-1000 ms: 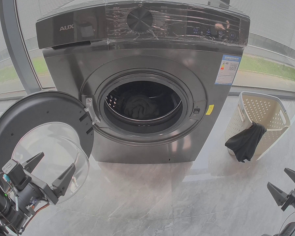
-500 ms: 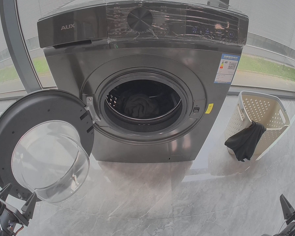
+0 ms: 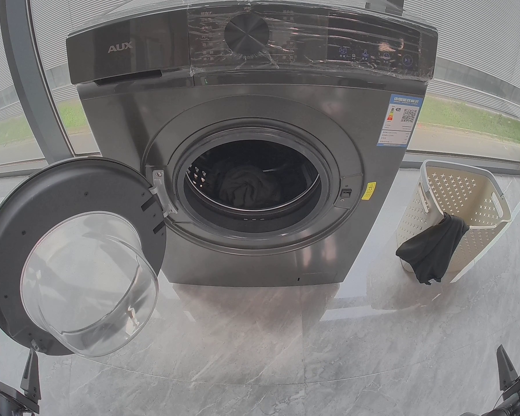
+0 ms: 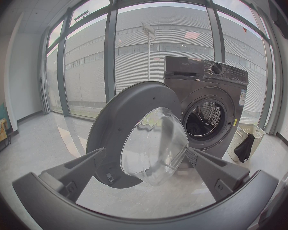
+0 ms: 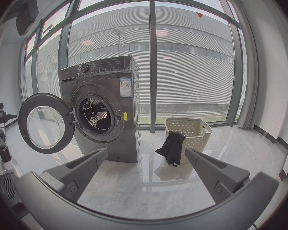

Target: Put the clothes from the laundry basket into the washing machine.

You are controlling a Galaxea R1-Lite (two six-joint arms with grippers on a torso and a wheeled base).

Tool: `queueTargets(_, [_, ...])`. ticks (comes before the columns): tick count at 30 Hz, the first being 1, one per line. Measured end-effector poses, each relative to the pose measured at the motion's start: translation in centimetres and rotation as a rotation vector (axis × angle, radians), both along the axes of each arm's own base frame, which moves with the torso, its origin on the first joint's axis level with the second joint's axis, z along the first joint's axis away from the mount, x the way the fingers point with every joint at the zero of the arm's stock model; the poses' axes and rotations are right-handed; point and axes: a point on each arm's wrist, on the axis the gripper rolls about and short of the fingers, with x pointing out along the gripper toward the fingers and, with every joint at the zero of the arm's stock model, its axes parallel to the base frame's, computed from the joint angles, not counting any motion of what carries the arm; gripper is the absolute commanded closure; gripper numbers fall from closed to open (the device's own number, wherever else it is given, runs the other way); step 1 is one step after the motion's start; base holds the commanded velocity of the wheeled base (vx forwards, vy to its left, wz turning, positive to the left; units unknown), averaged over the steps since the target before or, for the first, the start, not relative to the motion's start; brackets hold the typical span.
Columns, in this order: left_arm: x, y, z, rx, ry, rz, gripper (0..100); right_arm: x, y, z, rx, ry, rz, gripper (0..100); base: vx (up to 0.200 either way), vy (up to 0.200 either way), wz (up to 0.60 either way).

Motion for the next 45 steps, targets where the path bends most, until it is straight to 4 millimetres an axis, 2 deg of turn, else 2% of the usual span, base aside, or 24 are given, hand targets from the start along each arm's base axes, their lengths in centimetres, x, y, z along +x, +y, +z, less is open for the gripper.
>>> queueTargets(4, [-0.21,-0.08,-0.16,0.044,-0.008,-0.030,0,-0.06,-0.02,-0.08,0.010,-0.001,-0.017,0,0.000,0.000,0.00])
queueTargets(13, [-0.33,-0.58,-0.44,0.033,-0.007,-0.250,0,-0.09,-0.03,-0.20,0.016,0.006,-0.021,0,0.000,0.000,0.00])
queueTargets(27, [-0.34,-0.49,-0.38,0.019,-0.017,-0.207,0,-0.09,-0.03,-0.20,0.013,0.006,-0.020,0,0.000,-0.171,0.00])
queueTargets(39, [-0.36,-0.36,-0.10,-0.049,-0.051,-0.151,0,-0.08,-0.03,-0.20,0.013,0.007,-0.020,0,0.000,0.000,0.00])
queueTargets(45, [-0.37,-0.26,-0.09,0.005,-0.045,-0.109,0,-0.08,-0.03,-0.20,0.013,0.007,-0.020,0,0.000,-0.200,0.00])
